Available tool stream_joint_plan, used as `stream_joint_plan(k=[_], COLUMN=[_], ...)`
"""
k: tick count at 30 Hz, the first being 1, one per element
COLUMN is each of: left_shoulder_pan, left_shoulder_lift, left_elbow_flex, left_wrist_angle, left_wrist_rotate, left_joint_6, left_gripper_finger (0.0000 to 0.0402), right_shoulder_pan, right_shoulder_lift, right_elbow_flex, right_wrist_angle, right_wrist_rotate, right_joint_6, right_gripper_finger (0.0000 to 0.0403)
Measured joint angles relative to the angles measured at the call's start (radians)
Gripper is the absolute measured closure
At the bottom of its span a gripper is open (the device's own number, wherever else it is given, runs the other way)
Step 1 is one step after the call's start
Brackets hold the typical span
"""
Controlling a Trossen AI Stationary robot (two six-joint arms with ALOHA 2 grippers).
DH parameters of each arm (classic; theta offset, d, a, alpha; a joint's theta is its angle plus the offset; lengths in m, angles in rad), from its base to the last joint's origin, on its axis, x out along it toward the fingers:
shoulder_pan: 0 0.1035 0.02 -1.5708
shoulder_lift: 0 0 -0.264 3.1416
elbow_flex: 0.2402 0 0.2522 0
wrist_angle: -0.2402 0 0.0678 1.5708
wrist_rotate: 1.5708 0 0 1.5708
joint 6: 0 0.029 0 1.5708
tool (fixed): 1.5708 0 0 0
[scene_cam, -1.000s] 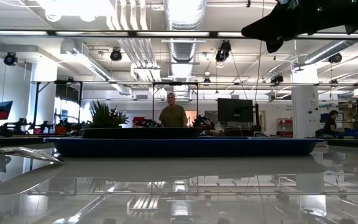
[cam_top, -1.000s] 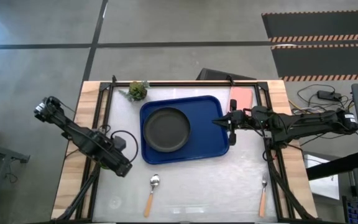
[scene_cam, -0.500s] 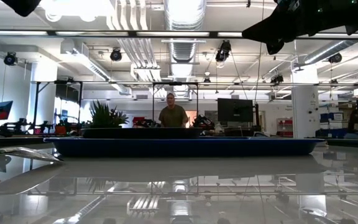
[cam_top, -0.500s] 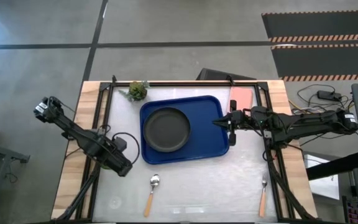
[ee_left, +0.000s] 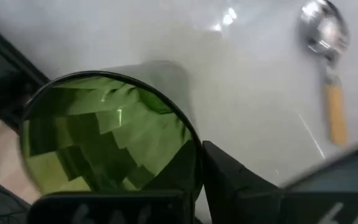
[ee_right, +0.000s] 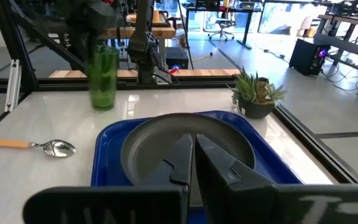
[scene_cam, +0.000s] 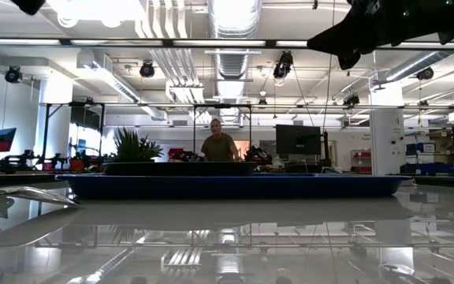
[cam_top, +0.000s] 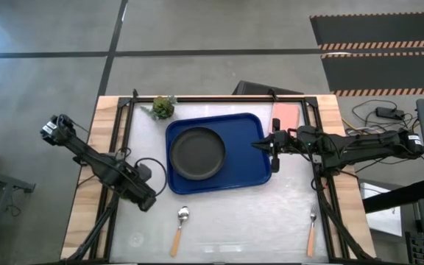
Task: Pick and place plate/cup/fork/spoon on tray
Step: Put the green cup on the blue tray to the top right of the black plate
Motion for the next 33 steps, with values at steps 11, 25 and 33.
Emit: stream_joint_plan(k=[11, 25, 33], left_shoulder_pan=[0.001, 0.13, 0.272], left_shoulder_lift=[0.094, 0.343, 0.418], left_elbow_flex=[0.301, 0.661, 0.778], left_wrist_angle=[-0.027, 0.066, 0.106], left_wrist_rotate=[-0.035, -0.181, -0.179], left_joint_6=[0.258, 0.872, 1.191], left_gripper_finger=[0.0401, 0.0401, 0.0401], right_shoulder_pan=[0.0, 0.0, 0.0], right_shoulder_lift=[-0.002, -0.192, -0.335], right_elbow_flex=[0.0, 0.0, -0.028], right_wrist_angle=[-0.023, -0.234, -0.246], right_wrist_rotate=[0.0, -0.003, -0.142], right_joint_6=[0.0, -0.027, -0.027], right_gripper_finger=[0.0394, 0.0394, 0.0394])
